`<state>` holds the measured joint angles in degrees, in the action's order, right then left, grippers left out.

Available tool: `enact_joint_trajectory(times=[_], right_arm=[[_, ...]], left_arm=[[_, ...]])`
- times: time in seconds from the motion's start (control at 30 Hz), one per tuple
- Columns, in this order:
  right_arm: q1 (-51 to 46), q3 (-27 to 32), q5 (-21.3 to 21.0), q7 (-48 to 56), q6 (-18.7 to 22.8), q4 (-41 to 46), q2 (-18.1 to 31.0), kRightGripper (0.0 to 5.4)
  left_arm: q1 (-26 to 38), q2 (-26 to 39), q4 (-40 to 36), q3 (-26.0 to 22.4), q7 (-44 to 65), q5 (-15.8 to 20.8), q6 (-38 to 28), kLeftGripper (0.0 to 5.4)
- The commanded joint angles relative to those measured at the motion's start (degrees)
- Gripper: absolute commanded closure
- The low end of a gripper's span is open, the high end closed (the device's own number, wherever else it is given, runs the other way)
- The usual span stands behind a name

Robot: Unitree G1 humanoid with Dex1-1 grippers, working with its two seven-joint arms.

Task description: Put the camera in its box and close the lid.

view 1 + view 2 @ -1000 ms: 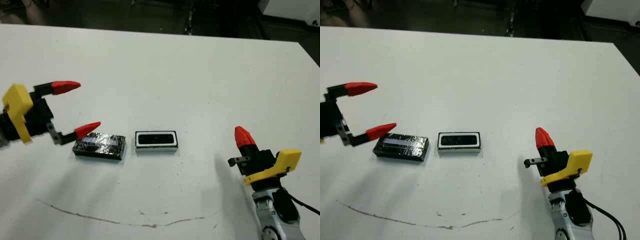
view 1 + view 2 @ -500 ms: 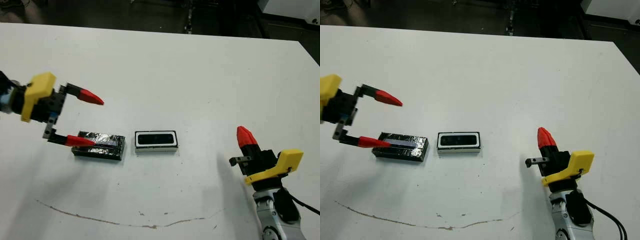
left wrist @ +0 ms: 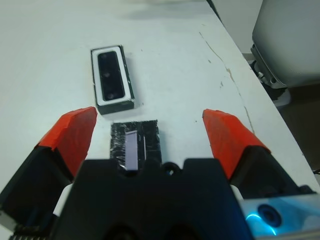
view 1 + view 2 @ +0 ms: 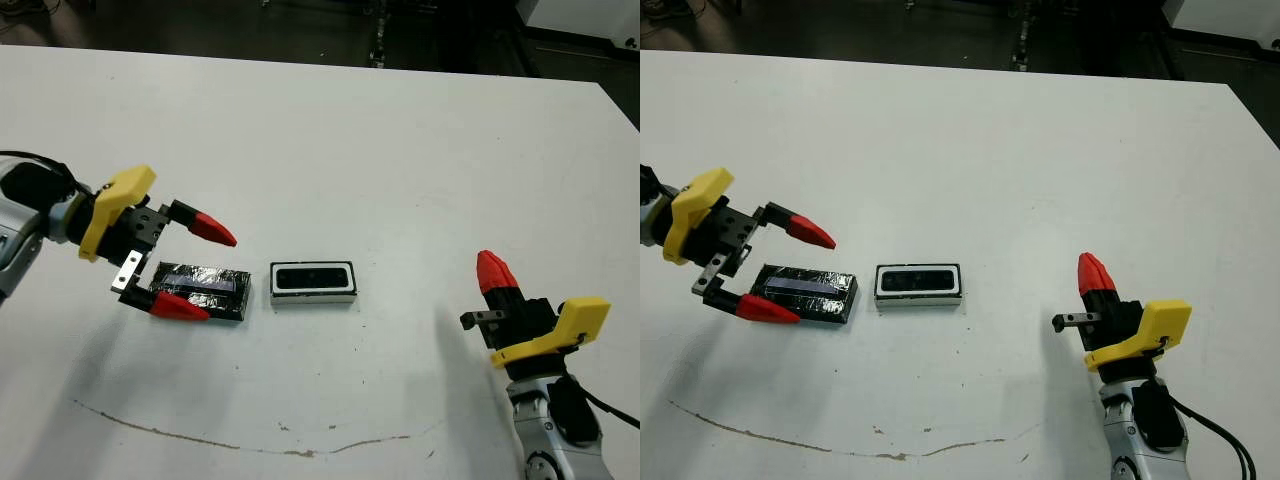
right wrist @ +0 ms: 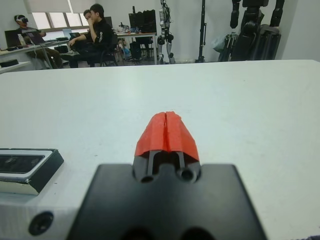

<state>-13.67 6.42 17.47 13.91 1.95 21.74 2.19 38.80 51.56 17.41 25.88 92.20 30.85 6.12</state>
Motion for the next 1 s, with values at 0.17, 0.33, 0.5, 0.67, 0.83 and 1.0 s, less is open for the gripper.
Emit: enact_joint_trajectory(times=[0.17, 0.33, 0.5, 0.67, 0.83, 1.0], right_arm=[[0.0, 0.4, 0.8, -0.3, 1.1, 0.5, 0.9, 5.39], [-0.1, 0.3, 0.2, -0.2, 0.6, 0.2, 1.1, 5.39], [0.1, 0.5, 0.5, -0.2, 0.6, 0.0, 1.1, 5.39], [0.1, 0.6, 0.3, -0.2, 0.6, -0.1, 1.3, 5.39], [0.1, 0.5, 0.6, -0.1, 0.7, 0.0, 1.2, 5.39], [0.0, 0.6, 0.8, 0.1, 0.7, -0.2, 1.3, 5.39]], left_arm=[[-0.5, -0.2, 1.3, 1.6, 0.3, -4.4, 0.4, 0.00], [-1.7, -1.8, 2.2, -1.0, 0.3, -7.6, -2.3, 0.00], [-2.2, -3.4, 3.1, -2.8, 0.3, -8.8, -2.5, 0.00], [-2.6, -4.5, 3.5, -5.0, 0.1, -11.2, -2.8, 0.00], [-3.1, -6.3, 5.9, -6.7, 0.3, -12.0, -5.8, 0.00], [-3.4, -7.1, 7.4, -7.0, 0.3, -12.1, -7.7, 0.00]])
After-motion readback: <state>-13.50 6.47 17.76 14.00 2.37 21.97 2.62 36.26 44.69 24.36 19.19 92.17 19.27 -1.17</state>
